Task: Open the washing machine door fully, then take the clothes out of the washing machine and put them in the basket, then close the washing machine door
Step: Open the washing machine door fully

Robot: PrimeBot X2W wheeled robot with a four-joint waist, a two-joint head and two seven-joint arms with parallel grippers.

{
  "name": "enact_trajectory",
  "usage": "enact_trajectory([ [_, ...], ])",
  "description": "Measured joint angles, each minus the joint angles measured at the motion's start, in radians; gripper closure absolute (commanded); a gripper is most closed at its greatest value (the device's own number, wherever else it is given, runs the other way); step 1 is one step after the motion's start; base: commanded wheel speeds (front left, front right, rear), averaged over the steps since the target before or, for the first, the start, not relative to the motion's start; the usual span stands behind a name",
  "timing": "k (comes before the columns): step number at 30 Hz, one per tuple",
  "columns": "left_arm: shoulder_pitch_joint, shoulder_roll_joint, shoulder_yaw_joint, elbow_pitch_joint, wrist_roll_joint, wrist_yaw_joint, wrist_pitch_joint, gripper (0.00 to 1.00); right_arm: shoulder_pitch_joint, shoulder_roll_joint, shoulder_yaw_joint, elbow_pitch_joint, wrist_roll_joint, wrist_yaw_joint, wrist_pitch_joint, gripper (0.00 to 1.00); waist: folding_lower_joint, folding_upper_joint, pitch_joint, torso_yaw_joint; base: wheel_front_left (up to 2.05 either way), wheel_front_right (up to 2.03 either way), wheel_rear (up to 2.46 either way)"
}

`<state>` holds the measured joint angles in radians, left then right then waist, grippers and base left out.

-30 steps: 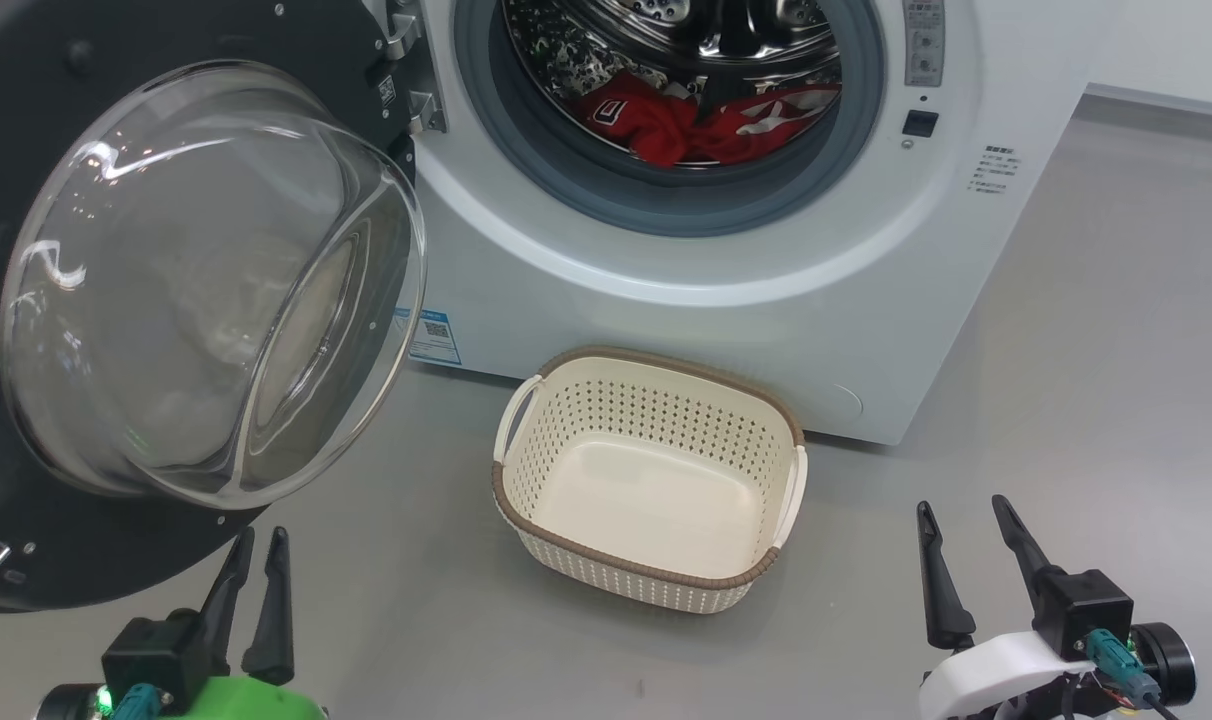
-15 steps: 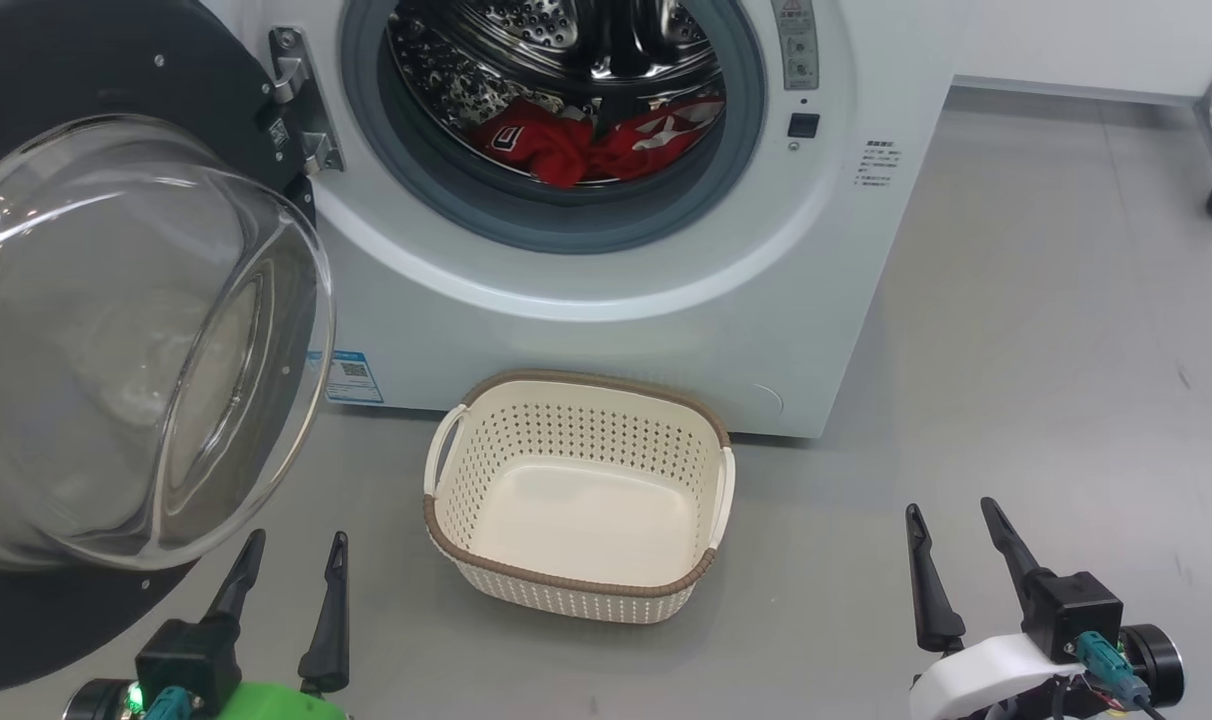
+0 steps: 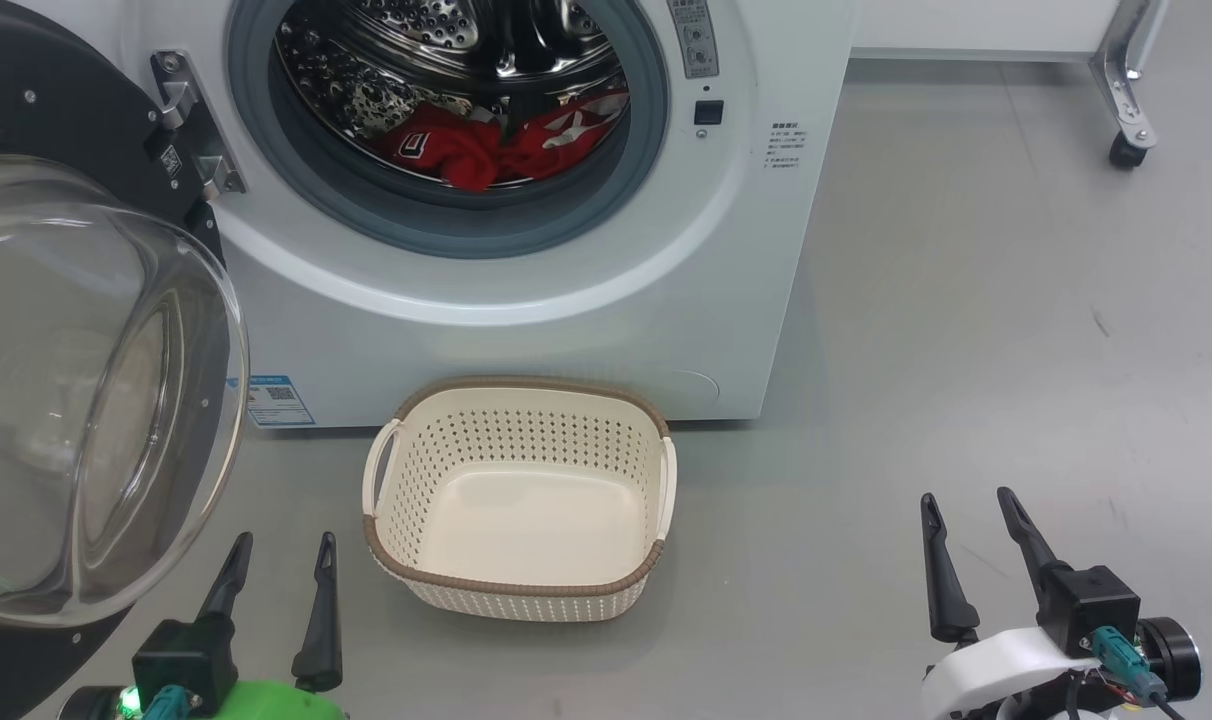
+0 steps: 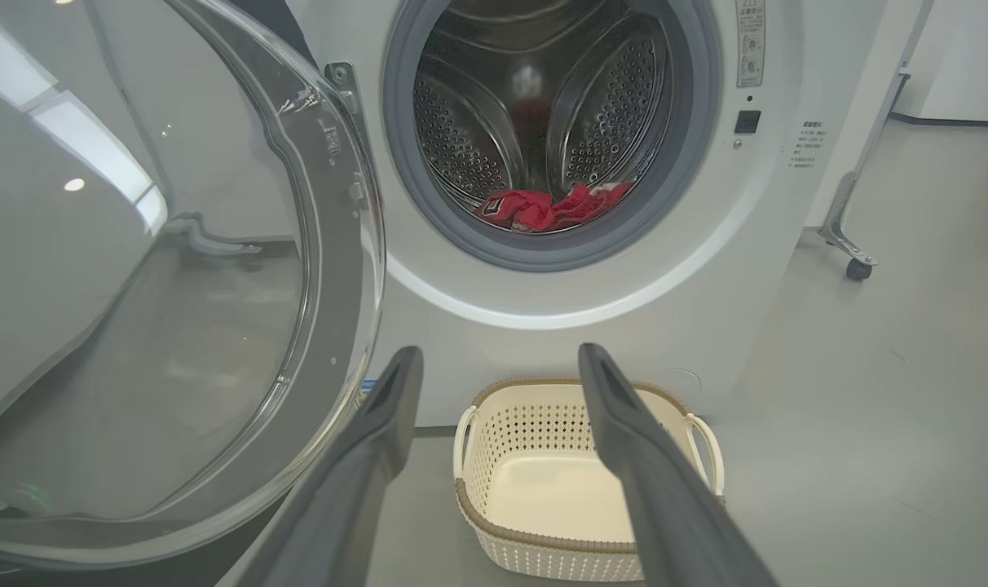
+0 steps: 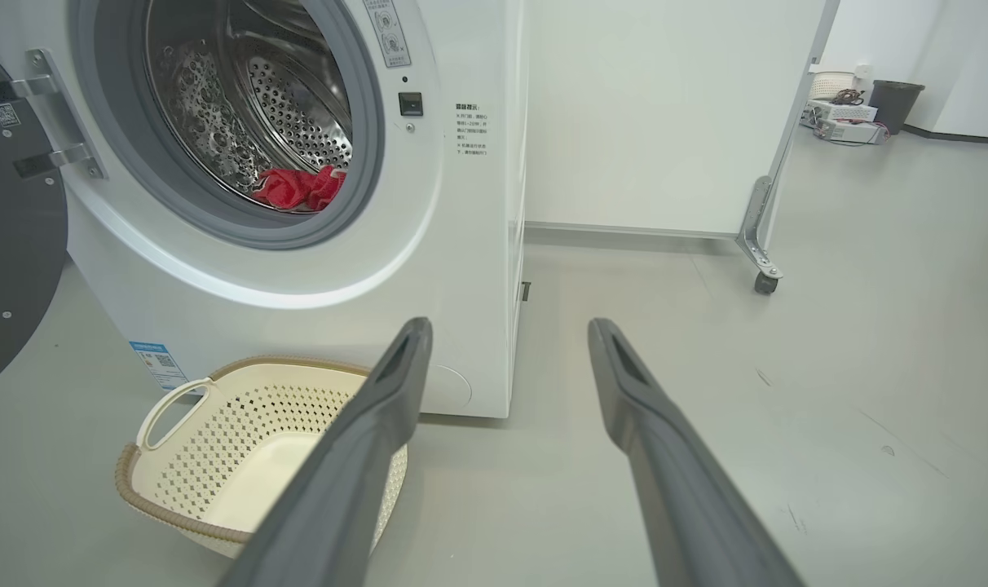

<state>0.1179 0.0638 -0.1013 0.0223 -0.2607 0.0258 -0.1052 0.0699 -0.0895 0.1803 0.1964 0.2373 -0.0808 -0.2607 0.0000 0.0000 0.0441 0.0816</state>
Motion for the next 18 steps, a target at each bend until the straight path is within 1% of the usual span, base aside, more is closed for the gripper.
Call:
enact_trajectory([
  [3,0.0,-0.001,-0.005,-0.002,0.0,0.003,0.005,0.0,0.0,0.0,-0.009,-0.006,0.0,-0.001,0.0,0.0,0.0,0.0,0.007,-0.013,0.0,0.0,0.0],
  [18,-0.001,-0.005,-0.02,0.002,0.001,0.005,0.013,0.0,0.002,0.003,-0.022,-0.014,0.0,-0.002,0.0,0.0,0.0,0.0,0.01,-0.023,0.0,0.0,0.0],
])
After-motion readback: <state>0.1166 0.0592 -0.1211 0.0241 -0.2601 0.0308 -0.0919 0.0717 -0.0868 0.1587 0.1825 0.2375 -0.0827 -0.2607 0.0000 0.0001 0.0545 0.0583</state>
